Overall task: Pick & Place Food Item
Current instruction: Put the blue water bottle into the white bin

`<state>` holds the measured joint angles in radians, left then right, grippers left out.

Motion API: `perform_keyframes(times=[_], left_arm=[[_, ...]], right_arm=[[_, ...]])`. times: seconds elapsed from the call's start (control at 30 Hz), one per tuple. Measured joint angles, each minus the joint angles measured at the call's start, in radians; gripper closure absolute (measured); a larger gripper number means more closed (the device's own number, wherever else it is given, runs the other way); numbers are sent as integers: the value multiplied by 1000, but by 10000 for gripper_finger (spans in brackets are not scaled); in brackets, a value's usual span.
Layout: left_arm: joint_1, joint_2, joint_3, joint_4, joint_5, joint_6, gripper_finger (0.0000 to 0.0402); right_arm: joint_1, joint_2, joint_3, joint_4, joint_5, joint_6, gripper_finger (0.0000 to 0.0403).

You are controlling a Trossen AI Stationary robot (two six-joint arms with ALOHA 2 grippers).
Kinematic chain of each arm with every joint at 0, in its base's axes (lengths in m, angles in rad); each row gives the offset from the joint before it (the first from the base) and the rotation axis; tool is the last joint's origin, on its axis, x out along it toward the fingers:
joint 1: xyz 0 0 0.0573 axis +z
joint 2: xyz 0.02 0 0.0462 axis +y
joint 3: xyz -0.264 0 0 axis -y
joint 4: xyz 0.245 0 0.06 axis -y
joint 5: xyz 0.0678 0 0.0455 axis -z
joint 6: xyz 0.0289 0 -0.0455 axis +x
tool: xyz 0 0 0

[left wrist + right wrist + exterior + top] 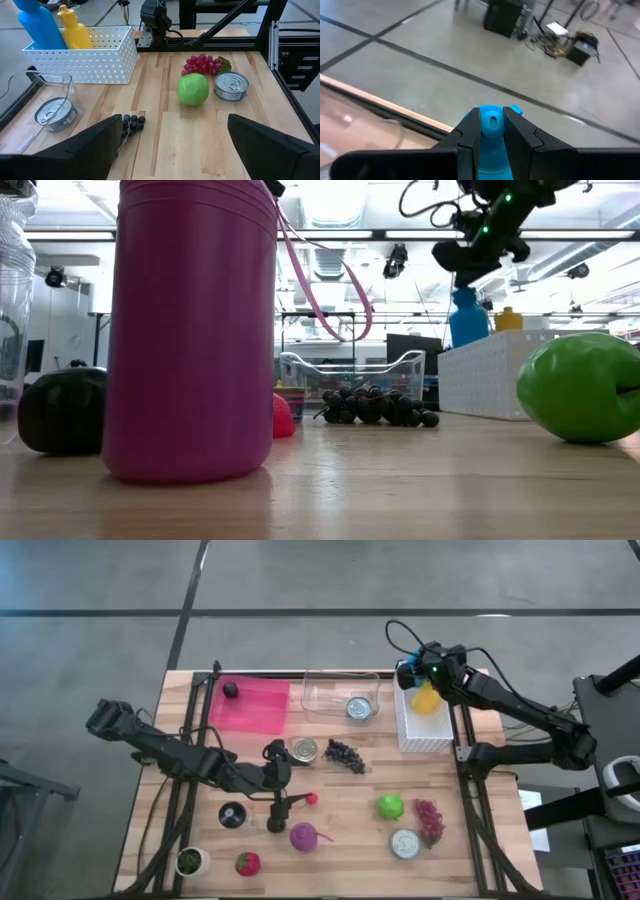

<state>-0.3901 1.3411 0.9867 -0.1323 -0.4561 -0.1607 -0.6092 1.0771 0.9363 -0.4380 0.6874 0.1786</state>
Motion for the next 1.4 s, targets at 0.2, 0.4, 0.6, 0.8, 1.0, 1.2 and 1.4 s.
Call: perform_keyframes(times=[0.2, 0.4, 0.6, 0.8, 1.0, 1.2, 1.4], left_arm=[[0, 0, 0, 0, 0, 0, 34], [0, 0, 0, 0, 0, 1, 41], [0, 0, 0, 0, 0, 1, 46], [0, 0, 0, 0, 0, 1, 41], [0, 0, 0, 0, 0, 4, 35], [0, 0, 0, 0, 0, 4, 35], [0, 0, 0, 0, 0, 4, 44]], right_arm=[[-74, 0, -3, 2, -63, 65, 346], [-126, 0, -10, -7, -85, 110, 346], [-168, 0, -11, -23, -86, 146, 346], [-200, 0, -45, -30, -86, 167, 346], [-230, 0, -69, -27, -88, 215, 346], [-231, 0, -71, -28, -87, 214, 316], [-231, -1, -71, -29, -86, 211, 280]])
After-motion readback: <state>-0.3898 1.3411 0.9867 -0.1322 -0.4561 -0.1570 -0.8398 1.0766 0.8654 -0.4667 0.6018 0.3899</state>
